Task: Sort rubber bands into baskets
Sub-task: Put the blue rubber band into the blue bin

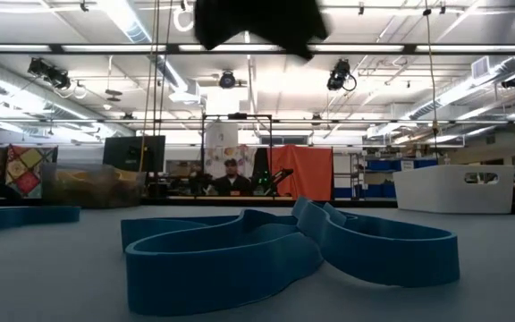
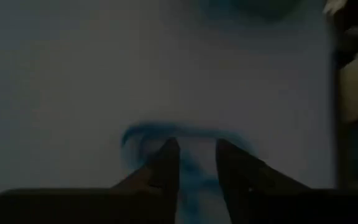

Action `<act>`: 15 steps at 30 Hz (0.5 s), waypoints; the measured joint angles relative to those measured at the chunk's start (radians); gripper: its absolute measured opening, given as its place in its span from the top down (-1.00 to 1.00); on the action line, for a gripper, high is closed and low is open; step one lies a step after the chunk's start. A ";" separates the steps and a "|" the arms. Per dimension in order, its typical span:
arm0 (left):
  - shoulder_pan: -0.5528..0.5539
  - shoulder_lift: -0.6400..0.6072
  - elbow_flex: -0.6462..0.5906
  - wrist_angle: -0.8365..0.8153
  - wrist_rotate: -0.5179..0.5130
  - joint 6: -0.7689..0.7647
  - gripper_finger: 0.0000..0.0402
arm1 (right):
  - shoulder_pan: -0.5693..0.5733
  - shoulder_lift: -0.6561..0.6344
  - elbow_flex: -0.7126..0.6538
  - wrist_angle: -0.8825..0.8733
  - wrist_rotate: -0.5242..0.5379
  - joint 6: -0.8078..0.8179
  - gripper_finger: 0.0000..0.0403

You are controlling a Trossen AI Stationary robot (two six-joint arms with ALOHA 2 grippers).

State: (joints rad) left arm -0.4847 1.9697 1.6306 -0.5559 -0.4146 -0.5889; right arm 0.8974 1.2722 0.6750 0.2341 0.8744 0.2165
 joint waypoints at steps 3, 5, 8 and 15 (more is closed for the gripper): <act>0.007 0.000 0.000 -0.128 -0.005 -0.077 0.35 | 0.041 -0.104 0.000 -0.084 0.001 0.042 0.96; 0.009 0.000 0.000 -0.208 -0.010 -0.129 0.28 | 0.066 -0.177 0.000 -0.161 -0.014 0.092 0.96; 0.007 -0.001 0.000 -0.313 -0.015 -0.223 0.24 | 0.101 -0.280 0.000 -0.312 -0.091 0.228 0.96; -0.016 -0.001 0.000 -0.611 -0.017 -0.478 0.23 | 0.195 -0.384 0.000 -0.728 -0.299 0.683 0.94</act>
State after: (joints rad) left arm -0.5003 1.9686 1.6306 -1.1666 -0.4320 -1.0670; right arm 1.0926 0.8887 0.6754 -0.4942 0.5749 0.8994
